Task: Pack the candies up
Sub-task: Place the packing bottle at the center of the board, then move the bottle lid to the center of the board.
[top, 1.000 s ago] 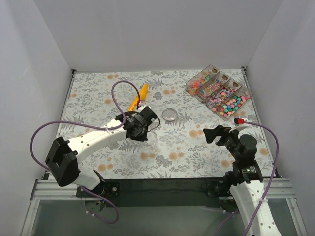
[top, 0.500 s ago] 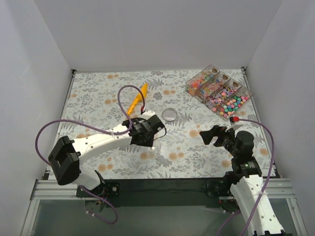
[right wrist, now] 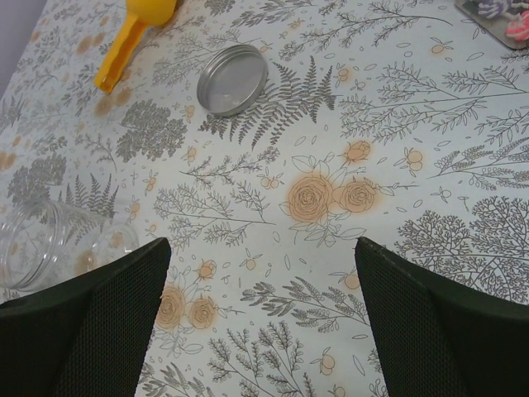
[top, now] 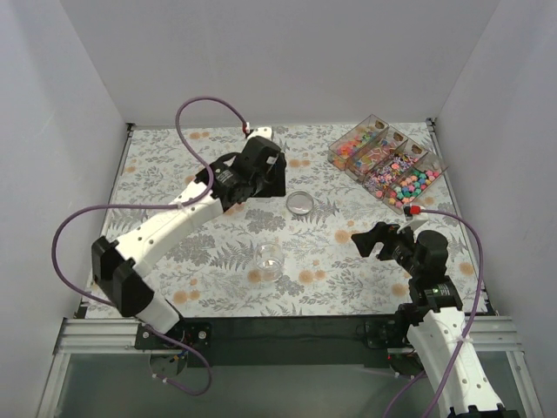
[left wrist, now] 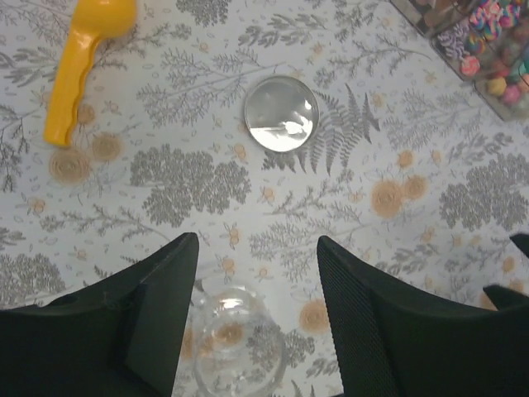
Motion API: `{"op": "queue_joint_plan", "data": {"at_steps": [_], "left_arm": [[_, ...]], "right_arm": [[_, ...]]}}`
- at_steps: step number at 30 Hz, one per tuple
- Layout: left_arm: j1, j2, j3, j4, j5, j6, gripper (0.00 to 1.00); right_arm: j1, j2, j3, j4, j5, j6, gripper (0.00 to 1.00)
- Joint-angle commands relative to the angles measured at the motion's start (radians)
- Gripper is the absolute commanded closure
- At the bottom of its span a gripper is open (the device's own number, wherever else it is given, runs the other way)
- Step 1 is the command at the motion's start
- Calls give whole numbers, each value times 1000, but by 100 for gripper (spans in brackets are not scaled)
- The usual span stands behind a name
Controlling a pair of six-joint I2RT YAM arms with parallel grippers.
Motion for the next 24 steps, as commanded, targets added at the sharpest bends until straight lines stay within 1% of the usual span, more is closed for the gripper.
{"op": "queue_joint_plan", "data": {"at_steps": [1, 2, 5, 6, 8, 11, 12, 14, 15, 17, 18, 21, 22, 24], "left_arm": [[75, 138, 63, 66, 96, 79, 44], [81, 211, 89, 77, 103, 85, 45], [99, 319, 186, 77, 135, 99, 48], [102, 388, 232, 77, 136, 102, 48], [106, 447, 272, 79, 130, 107, 49], [118, 578, 336, 83, 113, 111, 53], [121, 579, 350, 85, 112, 113, 53], [127, 640, 379, 89, 106, 115, 53], [130, 660, 386, 89, 103, 118, 55], [133, 711, 405, 89, 98, 122, 57], [135, 737, 410, 89, 100, 122, 60], [135, 767, 410, 100, 98, 122, 66], [135, 774, 409, 100, 98, 122, 71], [135, 792, 410, 103, 90, 122, 75]], "right_arm": [[6, -16, 42, 0, -17, -9, 2], [6, -22, 42, -4, -14, -9, 2], [6, -27, 43, -12, -12, -14, 2], [6, -25, 43, -14, -11, -14, 2], [6, -24, 43, -15, -11, -18, 2], [4, -25, 43, -17, -12, -26, 2], [6, -24, 42, -18, -12, -28, 2], [6, -24, 39, -17, -12, -28, 2], [6, -25, 35, -18, -11, -28, 2], [6, -25, 32, -17, -11, -29, 2], [7, -22, 29, -17, -11, -28, 2], [6, -25, 23, -18, -9, -31, 2], [6, -22, 22, -17, -8, -32, 2], [4, -22, 19, -18, -6, -34, 2]]}}
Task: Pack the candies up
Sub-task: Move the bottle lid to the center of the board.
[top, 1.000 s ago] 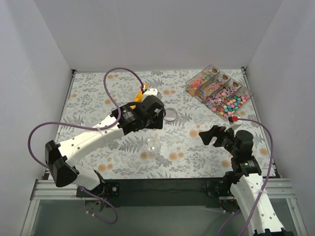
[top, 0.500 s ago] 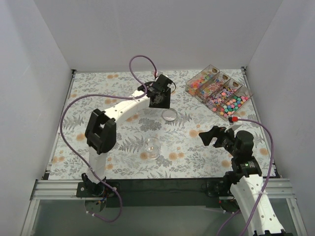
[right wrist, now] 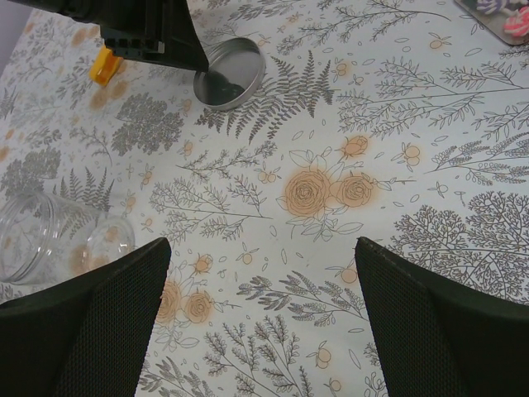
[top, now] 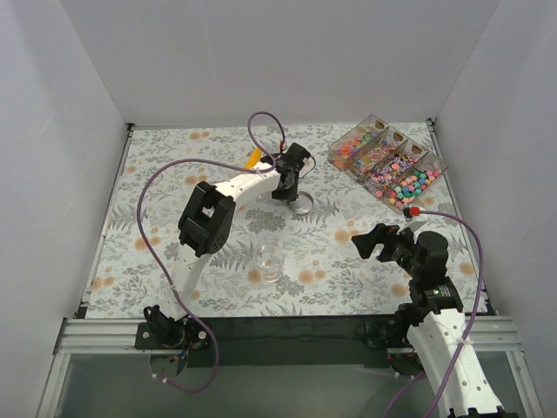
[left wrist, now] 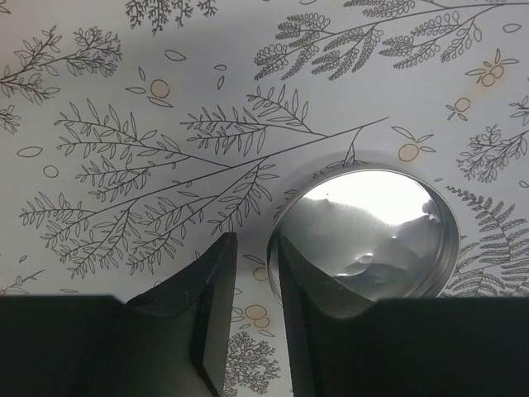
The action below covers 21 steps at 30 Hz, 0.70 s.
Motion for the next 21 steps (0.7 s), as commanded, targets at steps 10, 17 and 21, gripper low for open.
{"op": "queue_joint_plan", "data": {"at_steps": [10, 17, 21], "left_arm": [[32, -113, -117, 35, -52, 10, 100], [144, -349, -434, 84, -102, 18, 100], [231, -455, -587, 108, -103, 28, 100]], "right_arm": [[5, -3, 22, 14, -5, -21, 2], [5, -3, 19, 15, -2, -24, 2], [5, 9, 25, 14, 13, -27, 2]]}}
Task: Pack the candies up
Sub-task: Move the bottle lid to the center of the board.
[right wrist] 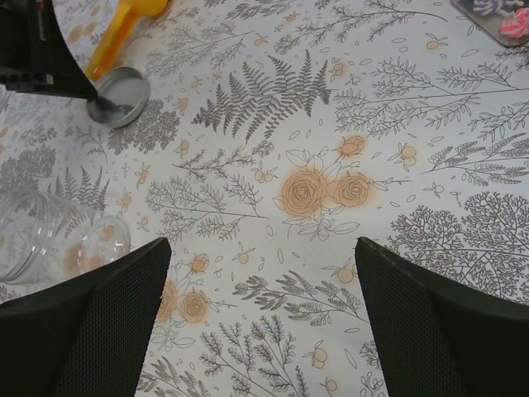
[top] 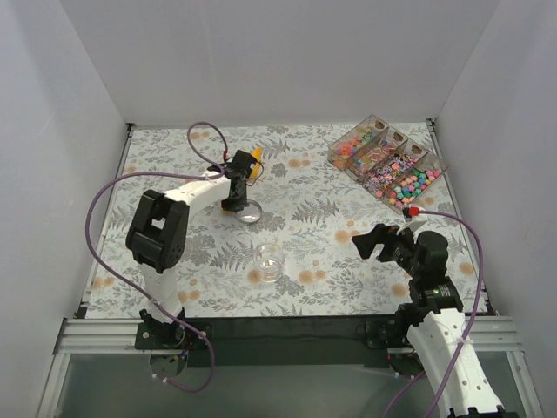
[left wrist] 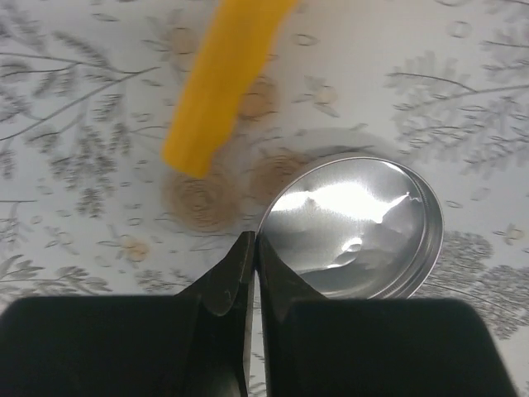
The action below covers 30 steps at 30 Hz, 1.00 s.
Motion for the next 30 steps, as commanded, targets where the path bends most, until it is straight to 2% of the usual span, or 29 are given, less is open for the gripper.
{"op": "queue_joint_plan", "data": {"at_steps": [1, 5, 9, 14, 16, 19, 20, 24, 29, 30], "left_arm": [[72, -126, -101, 42, -26, 19, 100], [100, -169, -150, 71, -13, 23, 95], [103, -198, -178, 81, 0, 20, 89], [115, -264, -262, 94, -5, 15, 86], [123, -288, -279, 96, -14, 14, 81], [126, -365, -308, 102, -23, 9, 71], [126, -394, -319, 114, -25, 8, 64], [127, -538, -386, 176, -26, 6, 47], [127, -724, -538, 287, -61, 9, 43], [127, -742, -555, 297, -66, 8, 43]], "right_arm": [[5, 14, 28, 12, 11, -15, 2], [5, 36, 51, 10, 43, -15, 2], [3, 63, 115, -11, 150, -3, 2], [5, 179, 239, -74, 258, -27, 2], [5, 230, 284, -91, 319, -26, 2], [5, 341, 377, -106, 423, -40, 2], [5, 409, 428, -111, 422, -102, 2], [5, 594, 581, -161, 552, -115, 2], [-7, 871, 745, -172, 663, -107, 2], [-22, 951, 803, -178, 664, -78, 7]]}}
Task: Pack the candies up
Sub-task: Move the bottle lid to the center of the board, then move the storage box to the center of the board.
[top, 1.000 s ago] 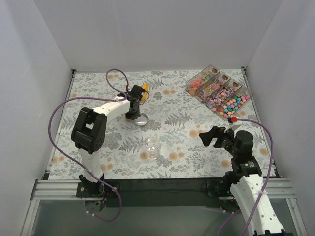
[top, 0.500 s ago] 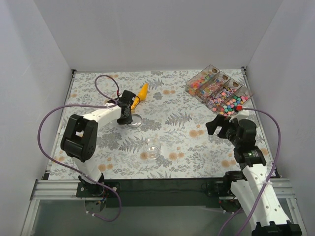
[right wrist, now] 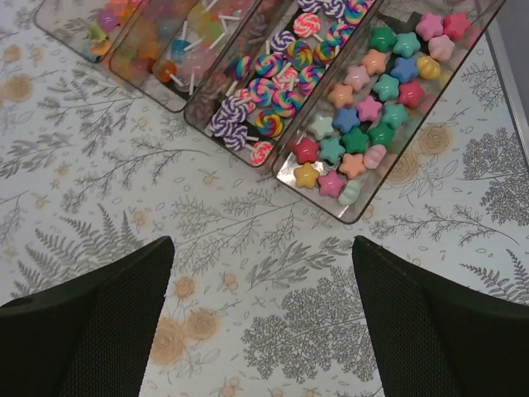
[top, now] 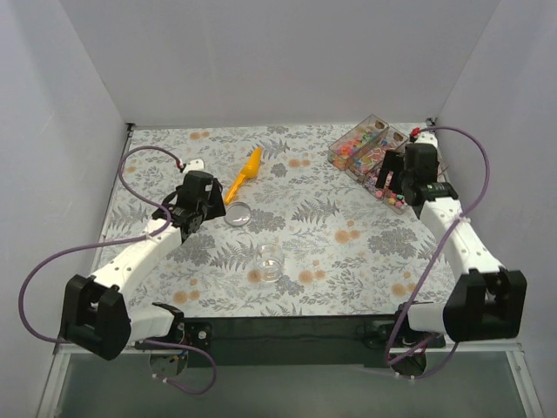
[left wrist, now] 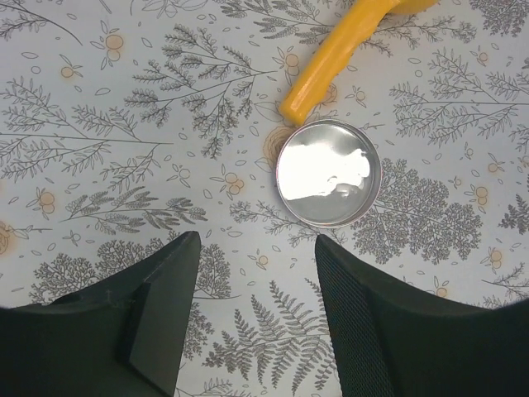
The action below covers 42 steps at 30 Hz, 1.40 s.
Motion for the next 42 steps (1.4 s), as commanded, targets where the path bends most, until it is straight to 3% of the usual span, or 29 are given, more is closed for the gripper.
{"op": "queue_joint_plan", "data": {"at_steps": [1, 6, 17, 23, 25, 27, 35, 42], "left_arm": [[4, -86, -79, 91, -44, 5, 43], [4, -125, -79, 103, -65, 7, 43], [4, -117, -75, 99, -61, 16, 44], [4, -120, -72, 94, -62, 14, 44], [4, -123, -72, 93, -56, 14, 44], [4, -125, -70, 94, -53, 16, 44], [4, -137, -70, 91, -58, 17, 44], [4, -148, -72, 89, -62, 17, 44]], "right_arm": [[-33, 180, 141, -27, 103, 30, 10], [-85, 386, 294, -29, 83, 96, 30], [-133, 681, 454, -33, 46, 154, 47], [-133, 688, 410, -33, 34, 173, 69], [-128, 669, 387, -32, 4, 186, 84], [-121, 643, 367, -32, -4, 203, 90], [44, 451, 189, -50, 66, 315, 96], [244, 311, 53, -122, 123, 591, 98]]}}
